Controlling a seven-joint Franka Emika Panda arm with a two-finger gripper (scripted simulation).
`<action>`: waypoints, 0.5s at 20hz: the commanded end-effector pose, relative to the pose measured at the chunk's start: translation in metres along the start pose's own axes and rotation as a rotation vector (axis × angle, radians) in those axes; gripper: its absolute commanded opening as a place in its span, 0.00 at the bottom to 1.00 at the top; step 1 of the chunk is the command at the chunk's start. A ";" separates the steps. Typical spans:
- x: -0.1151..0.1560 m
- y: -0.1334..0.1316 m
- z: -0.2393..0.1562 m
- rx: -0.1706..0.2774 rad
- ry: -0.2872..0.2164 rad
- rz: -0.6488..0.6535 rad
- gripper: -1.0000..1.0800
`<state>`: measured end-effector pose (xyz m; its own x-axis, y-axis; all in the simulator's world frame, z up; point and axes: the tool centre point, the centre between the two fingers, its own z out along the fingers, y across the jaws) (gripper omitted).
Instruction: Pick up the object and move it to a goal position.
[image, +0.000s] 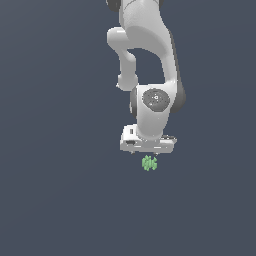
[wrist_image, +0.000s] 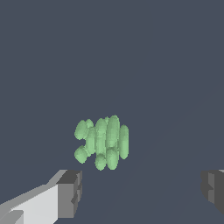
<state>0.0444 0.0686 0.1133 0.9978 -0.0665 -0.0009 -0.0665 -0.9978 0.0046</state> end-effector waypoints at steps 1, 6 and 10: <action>0.004 -0.013 0.009 0.002 0.001 0.003 0.96; 0.008 -0.027 0.020 0.004 0.001 0.005 0.96; 0.008 -0.029 0.022 0.004 0.000 0.004 0.96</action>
<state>0.0540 0.0973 0.0912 0.9976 -0.0692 -0.0016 -0.0692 -0.9976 0.0004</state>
